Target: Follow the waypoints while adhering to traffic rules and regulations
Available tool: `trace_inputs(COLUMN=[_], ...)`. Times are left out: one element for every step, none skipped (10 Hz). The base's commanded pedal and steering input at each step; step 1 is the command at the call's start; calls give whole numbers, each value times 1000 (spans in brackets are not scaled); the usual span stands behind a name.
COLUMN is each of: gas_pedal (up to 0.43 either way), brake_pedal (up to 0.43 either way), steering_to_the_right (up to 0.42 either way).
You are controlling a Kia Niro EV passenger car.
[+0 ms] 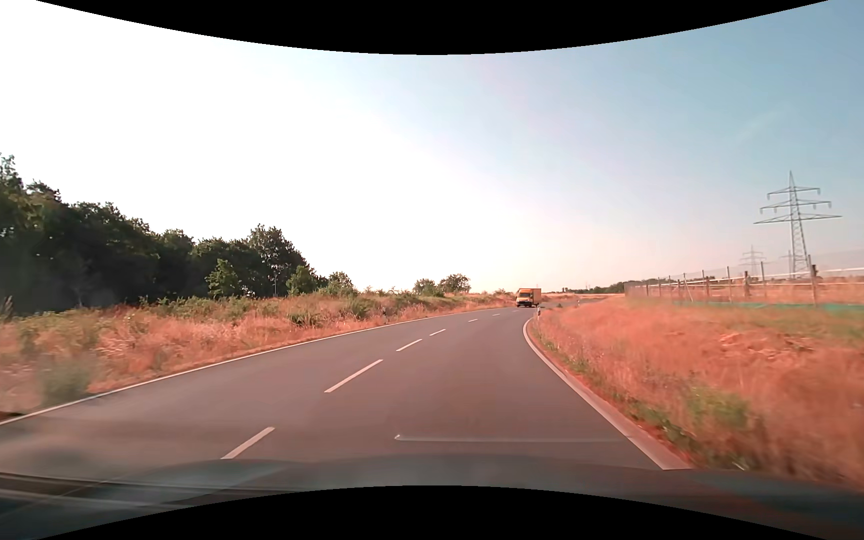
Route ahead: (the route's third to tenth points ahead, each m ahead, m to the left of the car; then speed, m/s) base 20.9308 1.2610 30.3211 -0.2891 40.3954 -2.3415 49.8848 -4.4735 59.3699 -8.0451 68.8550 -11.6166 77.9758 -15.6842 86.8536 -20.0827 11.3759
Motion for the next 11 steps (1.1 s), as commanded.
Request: trace_inputs(gas_pedal=[358,358,358,358,358,358,358,358,350,350,350], brake_pedal=[0,0,0,0,0,0,0,0,0,0,0], steering_to_the_right=[23,23,23,23,22,21,20,21,22,24,25])
